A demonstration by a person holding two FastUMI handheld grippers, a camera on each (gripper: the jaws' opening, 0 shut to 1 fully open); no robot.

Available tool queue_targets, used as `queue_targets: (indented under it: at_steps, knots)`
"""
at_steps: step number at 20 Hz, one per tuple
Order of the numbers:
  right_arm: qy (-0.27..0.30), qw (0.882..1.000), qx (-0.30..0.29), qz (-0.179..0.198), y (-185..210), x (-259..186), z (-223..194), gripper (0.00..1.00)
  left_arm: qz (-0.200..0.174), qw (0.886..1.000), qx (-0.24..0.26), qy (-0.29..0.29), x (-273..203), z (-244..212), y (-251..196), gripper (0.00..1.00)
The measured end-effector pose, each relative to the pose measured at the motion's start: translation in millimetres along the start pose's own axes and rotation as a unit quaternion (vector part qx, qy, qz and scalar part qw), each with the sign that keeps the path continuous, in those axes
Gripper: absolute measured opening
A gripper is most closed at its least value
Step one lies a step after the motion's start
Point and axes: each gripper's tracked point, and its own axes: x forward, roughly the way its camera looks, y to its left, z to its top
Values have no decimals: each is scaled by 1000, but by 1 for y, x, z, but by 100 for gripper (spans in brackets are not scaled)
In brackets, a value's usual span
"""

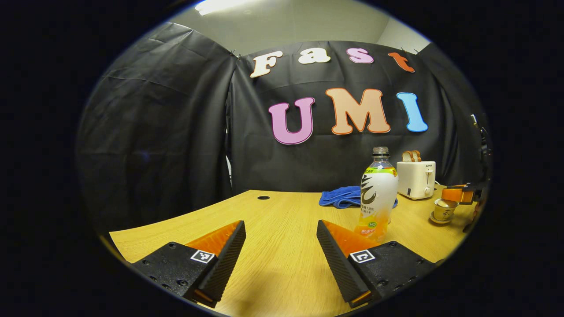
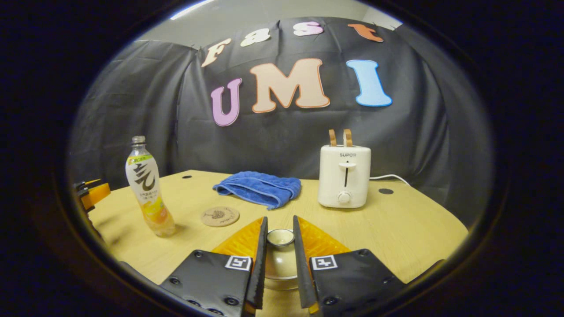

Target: Open the teacup lid with one hand, grasp the water bottle and pour water into the teacup with the other hand; after pouring, place the water bottle on the coaster and then close the teacup lid.

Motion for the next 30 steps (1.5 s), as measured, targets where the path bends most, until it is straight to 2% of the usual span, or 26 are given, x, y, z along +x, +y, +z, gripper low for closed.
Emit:
queue_targets:
  at_steps: [6,10,14,17,21,30]
  knots:
    - [-34,999,3,-4,-2,-11,9,36,-2,1000,0,0,0,0,-1,95]
    - [-47,999,3,-17,-9,-22,12,34,-22,1000,-1,-1,2,0,-10,95]
    - [-49,998,4,-39,-21,-34,12,35,-81,997,-2,-3,5,0,-38,95]
    - [-50,997,5,-60,-32,-44,12,34,-150,989,-4,-6,9,2,-69,95]
    - [-50,996,6,-78,-45,-55,11,35,-206,979,-6,-3,13,-1,-98,95]
    - [-49,995,6,-83,-56,-62,10,35,-259,965,5,38,45,-11,-151,95]
